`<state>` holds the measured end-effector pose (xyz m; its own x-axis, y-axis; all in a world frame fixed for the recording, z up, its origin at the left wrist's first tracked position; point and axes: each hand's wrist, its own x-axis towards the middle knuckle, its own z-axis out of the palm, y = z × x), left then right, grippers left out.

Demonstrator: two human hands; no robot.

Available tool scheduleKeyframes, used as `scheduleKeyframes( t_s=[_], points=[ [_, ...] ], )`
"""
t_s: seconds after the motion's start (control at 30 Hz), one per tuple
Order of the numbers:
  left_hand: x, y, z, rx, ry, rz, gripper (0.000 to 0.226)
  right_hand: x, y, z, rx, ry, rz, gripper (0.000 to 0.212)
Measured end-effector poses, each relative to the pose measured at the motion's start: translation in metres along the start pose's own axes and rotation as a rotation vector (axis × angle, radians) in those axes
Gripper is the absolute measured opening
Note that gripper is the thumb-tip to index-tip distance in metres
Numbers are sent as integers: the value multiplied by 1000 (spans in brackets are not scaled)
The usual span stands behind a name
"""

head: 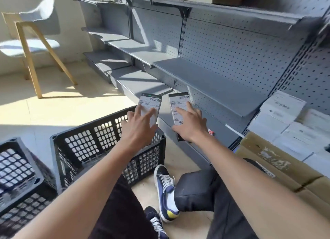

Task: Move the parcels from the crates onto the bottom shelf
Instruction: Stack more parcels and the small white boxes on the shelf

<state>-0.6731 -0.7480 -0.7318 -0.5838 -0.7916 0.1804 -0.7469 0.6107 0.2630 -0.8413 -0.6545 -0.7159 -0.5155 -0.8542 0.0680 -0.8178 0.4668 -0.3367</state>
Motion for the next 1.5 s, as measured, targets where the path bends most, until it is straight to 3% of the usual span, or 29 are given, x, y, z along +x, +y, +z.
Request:
scheduleKeyframes(
  t_s=[0.6, 1.23, 1.5],
  points=[
    [2, 173, -7, -69, -76, 306, 51, -98, 123, -103, 72, 241, 305, 71],
    [-80, 415, 29, -175, -222, 756, 51, -278, 283, -179, 42, 422, 689, 66],
    [-100, 499, 45, -285, -292, 846, 54, -311, 334, -208, 49, 453, 819, 63]
  ],
)
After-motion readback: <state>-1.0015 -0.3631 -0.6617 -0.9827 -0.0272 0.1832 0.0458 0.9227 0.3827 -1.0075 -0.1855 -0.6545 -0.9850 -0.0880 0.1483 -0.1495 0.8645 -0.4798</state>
